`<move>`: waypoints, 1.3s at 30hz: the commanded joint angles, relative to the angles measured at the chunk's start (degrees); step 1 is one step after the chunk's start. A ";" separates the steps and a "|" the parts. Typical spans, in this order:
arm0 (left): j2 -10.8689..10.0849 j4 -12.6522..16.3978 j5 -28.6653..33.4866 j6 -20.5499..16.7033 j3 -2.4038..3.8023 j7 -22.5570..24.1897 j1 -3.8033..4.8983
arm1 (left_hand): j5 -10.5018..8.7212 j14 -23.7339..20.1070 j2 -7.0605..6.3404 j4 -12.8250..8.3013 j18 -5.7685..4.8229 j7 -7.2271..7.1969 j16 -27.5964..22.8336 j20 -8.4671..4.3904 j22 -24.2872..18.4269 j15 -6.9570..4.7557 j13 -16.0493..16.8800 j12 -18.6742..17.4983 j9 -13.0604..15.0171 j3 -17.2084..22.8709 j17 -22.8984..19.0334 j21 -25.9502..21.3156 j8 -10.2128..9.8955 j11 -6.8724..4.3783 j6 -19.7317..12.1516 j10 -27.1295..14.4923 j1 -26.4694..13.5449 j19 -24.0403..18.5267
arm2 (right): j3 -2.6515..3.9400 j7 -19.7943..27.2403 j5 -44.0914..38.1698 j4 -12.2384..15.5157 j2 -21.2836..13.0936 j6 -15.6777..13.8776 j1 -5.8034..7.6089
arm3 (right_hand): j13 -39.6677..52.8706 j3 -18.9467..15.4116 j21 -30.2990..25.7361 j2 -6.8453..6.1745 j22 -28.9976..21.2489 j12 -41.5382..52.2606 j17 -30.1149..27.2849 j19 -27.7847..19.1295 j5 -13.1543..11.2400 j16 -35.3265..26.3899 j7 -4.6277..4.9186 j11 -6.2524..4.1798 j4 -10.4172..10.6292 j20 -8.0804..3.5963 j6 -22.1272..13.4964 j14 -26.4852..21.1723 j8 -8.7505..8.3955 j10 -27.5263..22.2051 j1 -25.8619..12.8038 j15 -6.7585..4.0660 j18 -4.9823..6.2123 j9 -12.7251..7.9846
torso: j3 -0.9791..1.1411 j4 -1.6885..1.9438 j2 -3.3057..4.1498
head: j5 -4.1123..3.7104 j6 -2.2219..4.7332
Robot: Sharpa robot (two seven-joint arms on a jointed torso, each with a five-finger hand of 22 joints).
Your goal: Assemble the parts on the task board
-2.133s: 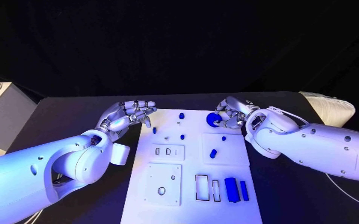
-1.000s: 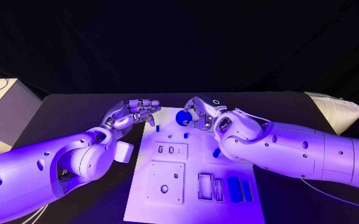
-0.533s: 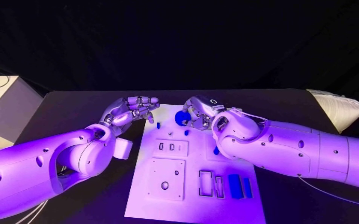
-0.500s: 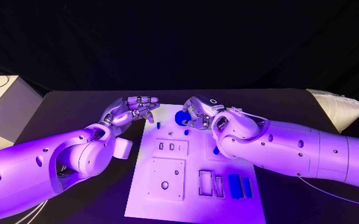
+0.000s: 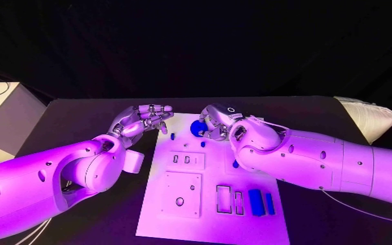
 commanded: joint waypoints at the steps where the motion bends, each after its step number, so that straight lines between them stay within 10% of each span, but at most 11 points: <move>1: 0.04 0.03 -0.20 1.33 0.03 0.15 0.07 | 0.02 -0.41 0.26 0.18 0.80 0.21 0.24 -0.03 0.07 0.16 -0.03 0.33 0.05 -0.32 -0.08 0.25 -0.23 -0.10 -0.51 -0.46 0.01 -0.55 | 0.01 -0.49 -0.98 -0.66 0.39 0.62 0.01 | 15.09 0.34 0.26 0.33 15.08 0.37 13.36 5.99 -0.28 0.30 -0.59 -0.21 -0.03 -0.36 0.61 5.57 0.40 5.90 -0.18 -0.23 -0.82 0.13 | -0.02 0.01 0.05 | -0.12 -0.05; 17: 0.02 0.06 -1.03 1.72 0.03 -0.21 0.08 | 0.02 -0.46 0.30 0.30 0.80 0.20 0.28 0.00 0.05 0.17 -0.02 0.37 0.09 -0.38 -0.14 0.24 -0.19 -0.10 -0.52 -0.51 -0.11 -0.60 | -0.08 -0.04 0.25 -1.45 0.82 0.33 -0.03 | 14.12 0.47 0.25 -0.96 15.07 -0.63 13.07 5.98 -0.51 0.19 0.37 0.58 0.30 0.23 -1.71 5.50 -1.22 5.12 -2.28 0.56 -0.82 -0.32 | 0.04 -0.06 0.01 | -0.01 -0.19; 27: -0.05 -0.02 -1.06 1.99 0.03 -0.49 0.08 | 0.00 -0.50 0.26 0.36 0.80 0.23 0.32 0.02 0.03 0.18 -0.02 0.39 0.11 -0.46 -0.20 0.23 -0.19 -0.08 -0.58 -0.60 -0.17 -0.65 | -0.10 1.52 2.12 -0.49 -0.42 -0.80 -0.08 | 12.53 -5.20 -0.51 -1.64 14.39 -2.43 13.13 5.39 -3.69 0.21 1.55 1.74 0.55 1.48 -5.07 5.50 -3.75 3.66 -8.16 1.77 -0.57 -1.03 | 0.11 -0.13 0.02 | 0.00 -0.22; 39: -0.12 -0.05 -1.06 1.99 0.03 -0.63 0.08 | 0.00 -0.50 0.26 0.36 0.80 0.23 0.32 0.02 0.03 0.18 -0.02 0.39 0.11 -0.46 -0.20 0.23 -0.19 -0.08 -0.58 -0.60 -0.17 -0.65 | -0.14 2.57 4.11 0.49 -1.28 -0.02 -0.21 | 13.25 -6.08 -0.07 0.57 14.79 -1.67 13.71 5.74 -0.12 0.41 1.36 1.62 0.65 1.56 -3.87 5.64 -3.57 4.28 -9.48 1.73 -0.72 -0.84 | 0.09 -0.12 0.06 | -0.29 -0.22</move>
